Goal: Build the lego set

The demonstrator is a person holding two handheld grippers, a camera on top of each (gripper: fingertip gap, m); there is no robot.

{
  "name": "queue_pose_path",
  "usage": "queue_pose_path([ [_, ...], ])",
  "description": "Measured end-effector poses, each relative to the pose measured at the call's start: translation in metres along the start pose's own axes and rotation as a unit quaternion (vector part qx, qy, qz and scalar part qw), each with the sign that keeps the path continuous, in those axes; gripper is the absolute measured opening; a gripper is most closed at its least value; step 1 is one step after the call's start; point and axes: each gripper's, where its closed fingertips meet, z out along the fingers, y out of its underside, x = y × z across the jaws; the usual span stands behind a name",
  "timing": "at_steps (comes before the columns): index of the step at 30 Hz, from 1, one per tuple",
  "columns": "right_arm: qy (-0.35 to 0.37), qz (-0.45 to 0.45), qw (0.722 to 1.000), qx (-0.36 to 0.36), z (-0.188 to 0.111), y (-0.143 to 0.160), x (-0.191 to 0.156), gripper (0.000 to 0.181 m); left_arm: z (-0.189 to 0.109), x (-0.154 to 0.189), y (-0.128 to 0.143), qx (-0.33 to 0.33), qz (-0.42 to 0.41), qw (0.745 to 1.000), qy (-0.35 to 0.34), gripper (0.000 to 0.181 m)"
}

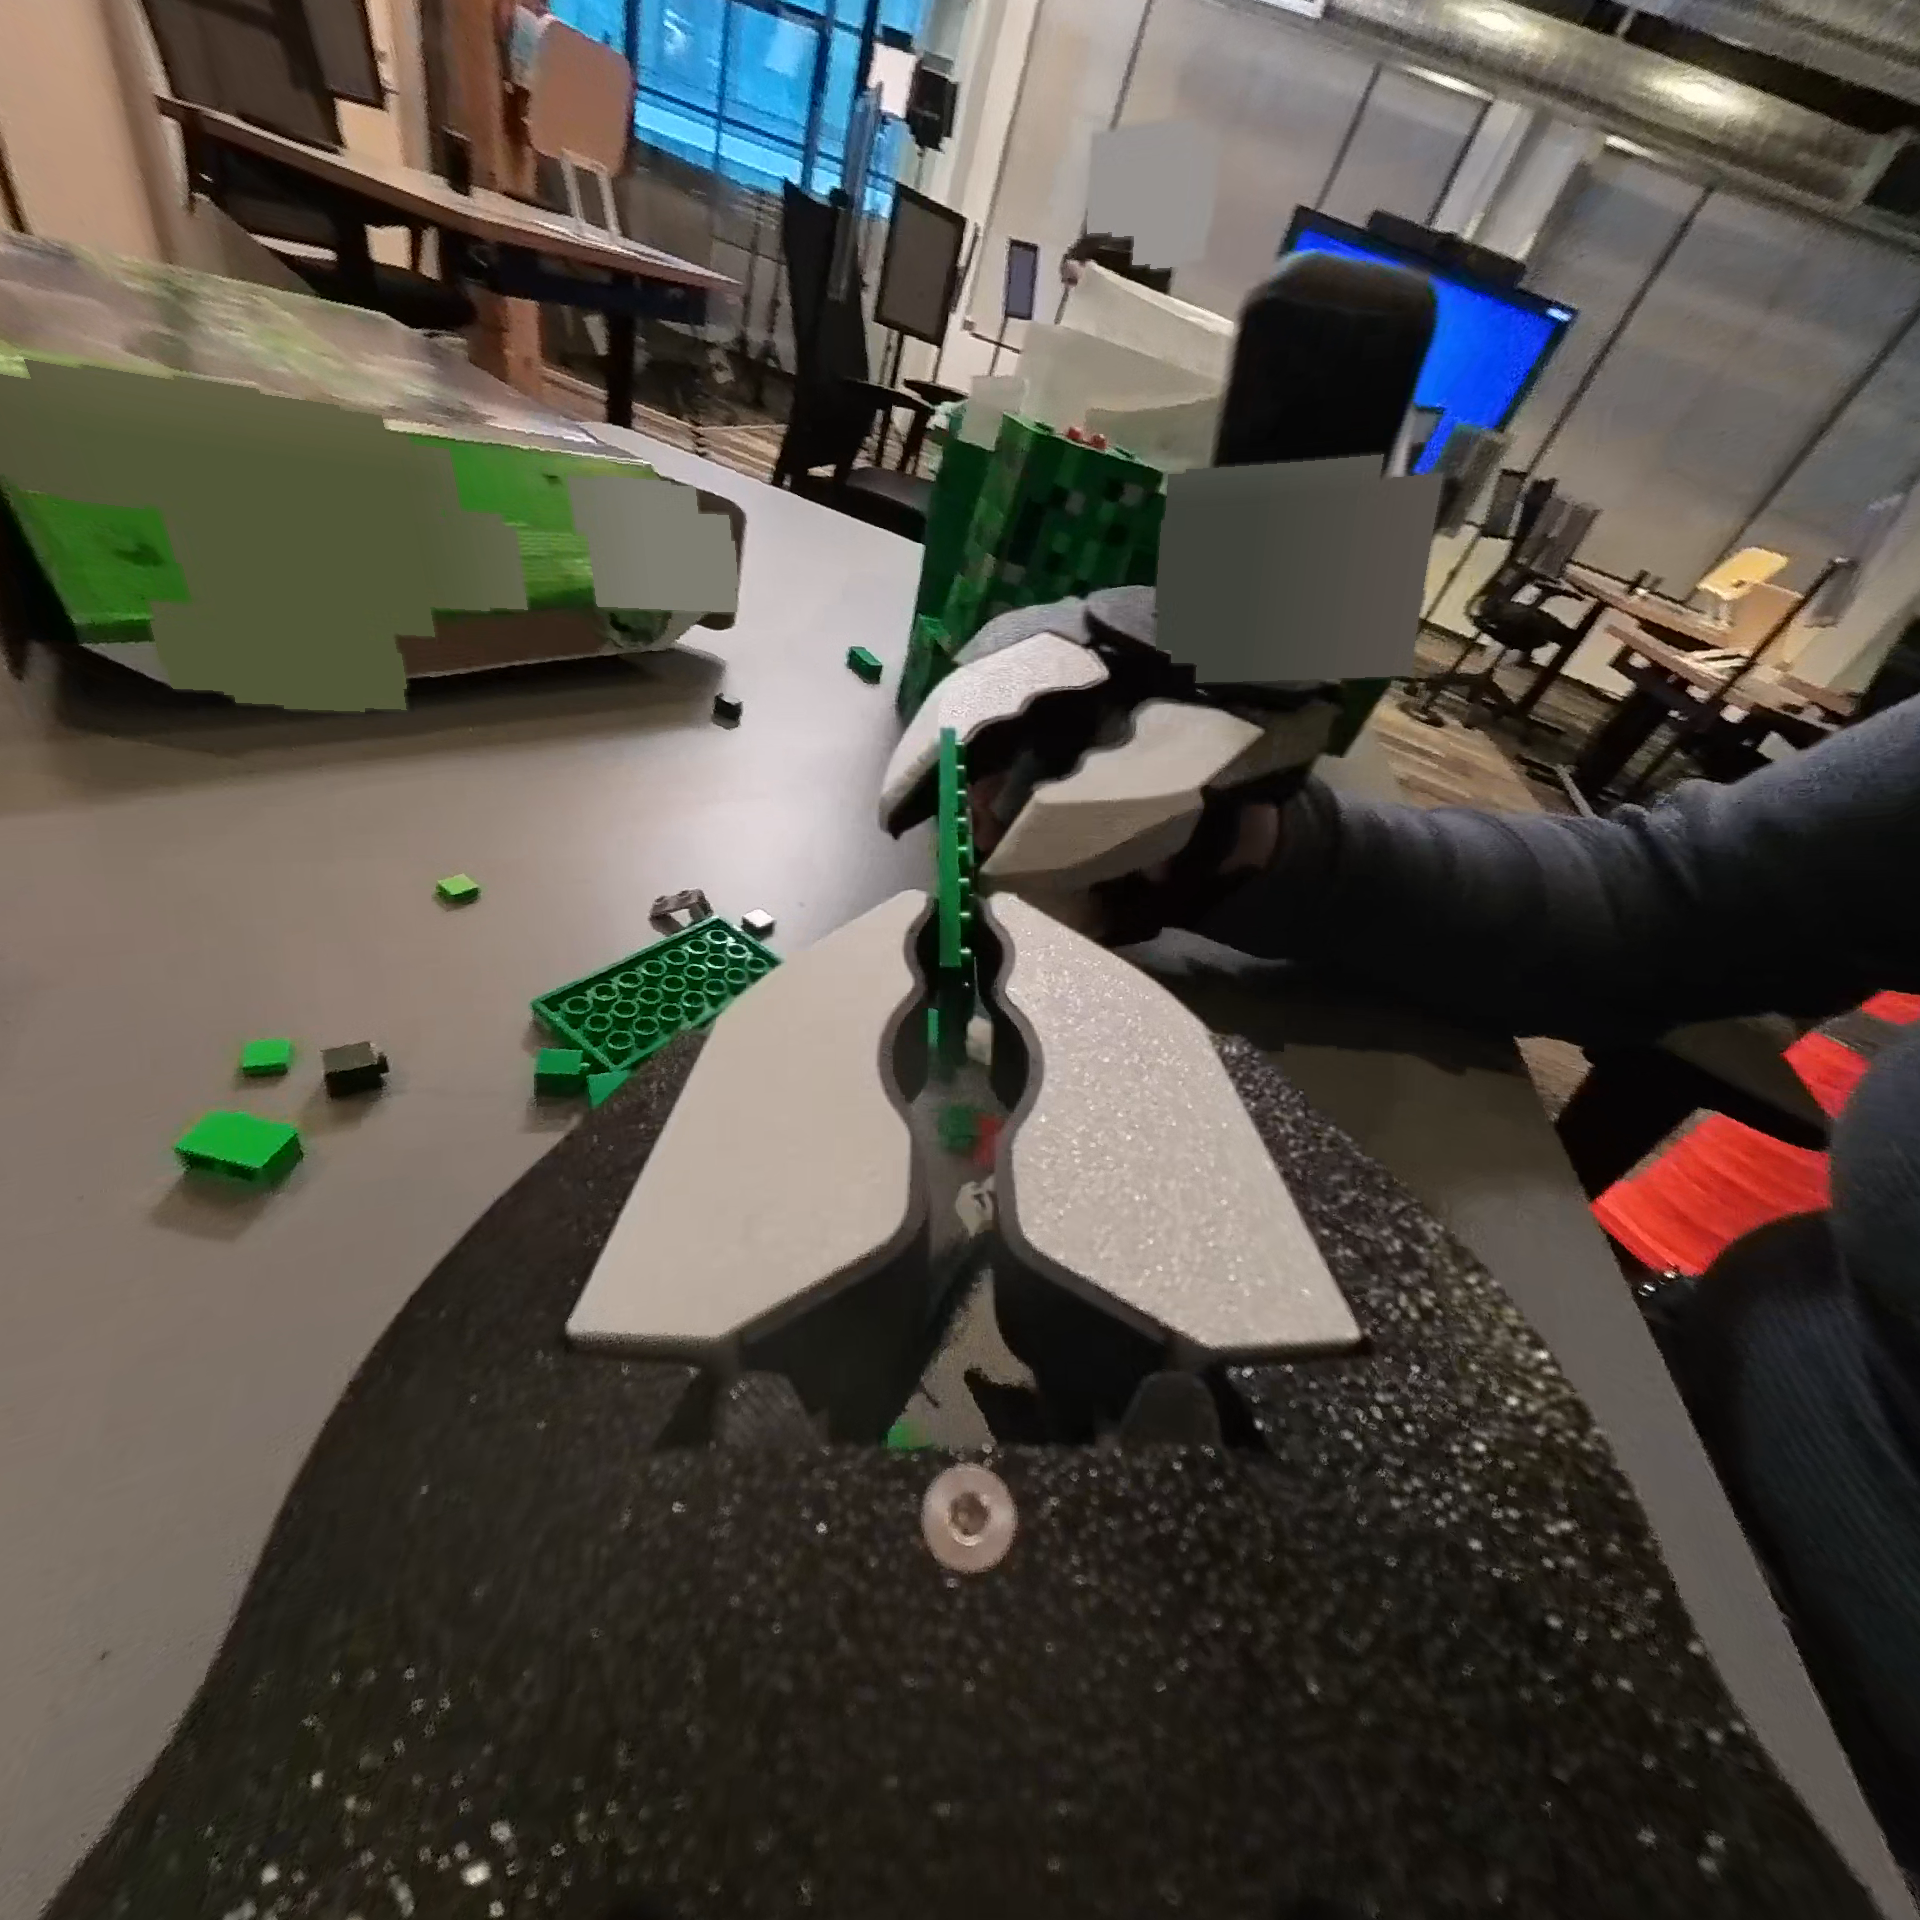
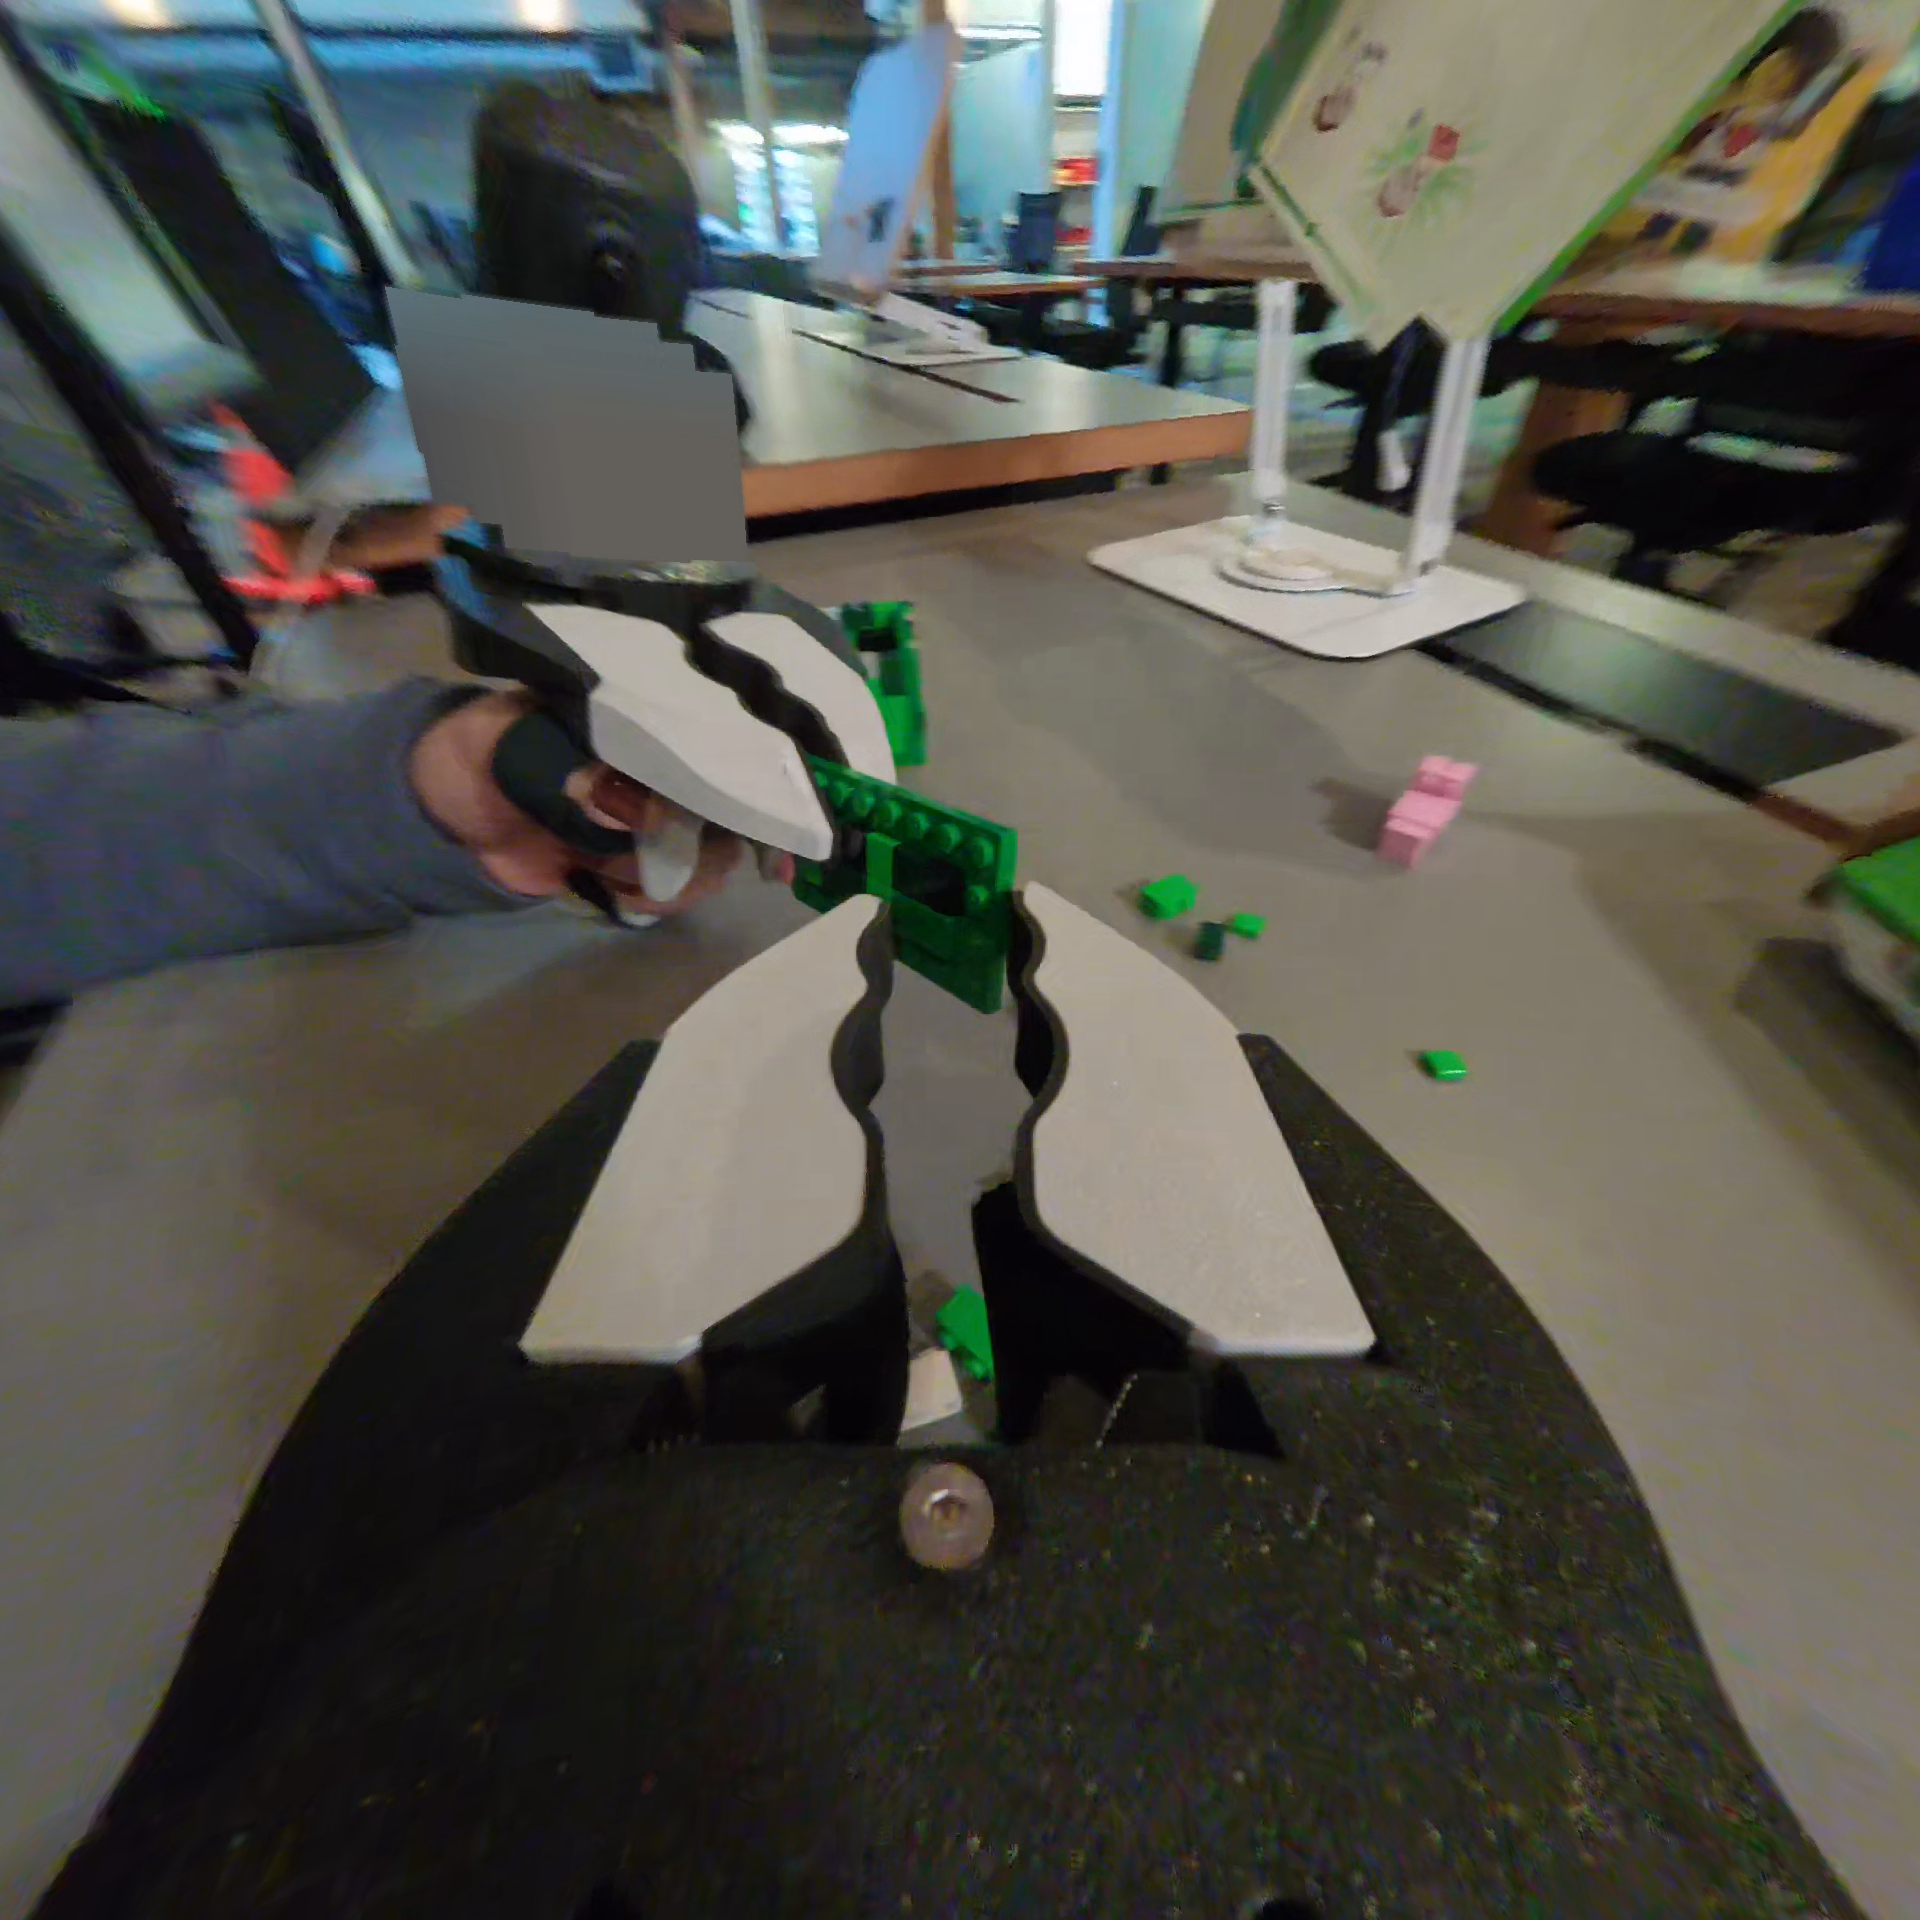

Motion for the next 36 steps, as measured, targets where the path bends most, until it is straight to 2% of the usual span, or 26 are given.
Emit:
queue_pose_path([
  [2,-0.041,0.038,0.998,0.002,-0.003,0.000,-0.003,0.016,0.000,0.003,0.000,-0.001,-0.001,1.000,0.011,0.006],
  [4,-0.063,0.056,0.996,0.000,-0.005,0.000,-0.005,0.011,0.000,-0.003,-0.001,0.000,0.025,0.999,-0.022,0.013],
  [7,-0.061,0.056,0.997,-0.005,-0.005,0.000,-0.005,0.006,0.002,-0.009,-0.002,-0.012,0.126,0.988,-0.085,0.051],
  [10,-0.065,0.069,0.995,-0.008,-0.005,0.001,-0.005,0.006,0.004,-0.006,0.001,-0.040,0.271,0.952,-0.134,0.065],
  [12,-0.086,0.094,0.992,-0.006,-0.006,0.000,-0.007,0.006,0.004,-0.005,0.001,-0.056,0.367,0.913,-0.169,0.066],
  [14,-0.109,0.113,0.988,-0.009,-0.006,0.000,-0.011,0.006,0.006,-0.005,0.005,-0.077,0.430,0.880,-0.186,0.065],
  [18,-0.150,0.133,0.980,-0.019,-0.006,0.002,-0.022,0.006,0.008,-0.007,0.013,-0.106,0.476,0.851,-0.197,0.052],
  [20,-0.165,0.141,0.976,-0.024,-0.007,0.003,-0.026,0.006,0.005,-0.009,0.012,-0.111,0.498,0.834,-0.212,0.037],
  [22,-0.176,0.151,0.972,-0.024,-0.007,0.003,-0.028,0.006,0.004,-0.007,0.011,-0.111,0.515,0.823,-0.210,0.036],
  [25,-0.179,0.161,0.970,-0.027,-0.007,0.004,-0.027,0.006,0.005,-0.007,0.013,-0.119,0.502,0.832,-0.203,0.036],
  [28,-0.130,0.124,0.982,-0.051,-0.003,0.012,-0.019,0.014,0.004,-0.012,0.021,-0.150,0.462,0.853,-0.190,0.035],
  [31,-0.075,0.038,0.992,-0.093,-0.003,0.023,-0.012,0.030,0.006,-0.012,0.038,-0.191,0.377,0.895,-0.142,0.035],
  [33,-0.065,-0.020,0.991,-0.116,-0.003,0.028,-0.014,0.034,0.006,-0.008,0.050,-0.212,0.313,0.921,-0.098,0.035],
  [36,-0.070,-0.080,0.985,-0.136,-0.004,0.033,-0.021,0.034,0.006,0.001,0.062,-0.233,0.232,0.944,-0.041,0.035],
])
